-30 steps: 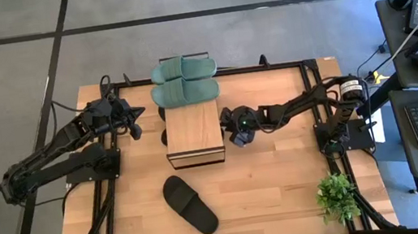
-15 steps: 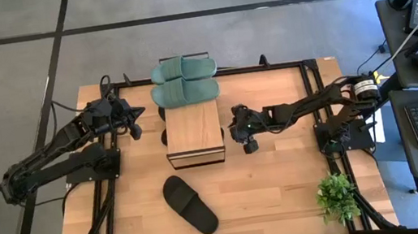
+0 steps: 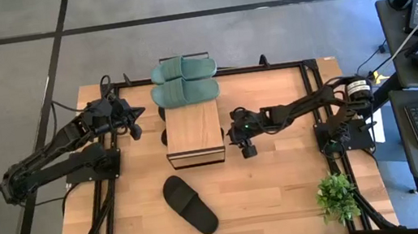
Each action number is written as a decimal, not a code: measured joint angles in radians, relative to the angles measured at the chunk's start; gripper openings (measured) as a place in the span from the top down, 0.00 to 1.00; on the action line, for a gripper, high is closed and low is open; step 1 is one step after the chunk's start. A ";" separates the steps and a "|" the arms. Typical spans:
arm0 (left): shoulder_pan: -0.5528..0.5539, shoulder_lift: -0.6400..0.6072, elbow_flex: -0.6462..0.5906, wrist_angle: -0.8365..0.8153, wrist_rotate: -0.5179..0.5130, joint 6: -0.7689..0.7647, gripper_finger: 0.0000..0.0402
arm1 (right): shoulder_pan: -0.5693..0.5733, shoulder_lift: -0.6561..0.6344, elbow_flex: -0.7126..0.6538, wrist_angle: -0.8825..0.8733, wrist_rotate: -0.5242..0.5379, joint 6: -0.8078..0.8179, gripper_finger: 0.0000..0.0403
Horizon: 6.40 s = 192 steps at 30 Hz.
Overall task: Pick and place slides into the shelf
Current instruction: Put the black slide under the shelf
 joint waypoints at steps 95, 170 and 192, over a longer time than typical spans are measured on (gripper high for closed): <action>0.191 0.970 -0.100 0.662 0.143 -0.534 1.00 | -0.039 0.015 0.000 0.055 0.003 -0.084 0.57; -0.449 -0.249 -0.101 -0.004 0.022 -0.447 1.00 | 0.278 -0.090 -0.001 0.145 0.101 0.471 0.57; -0.821 -0.149 -0.101 0.267 0.320 -0.168 1.00 | 0.468 -0.074 0.275 -0.005 0.272 0.254 0.57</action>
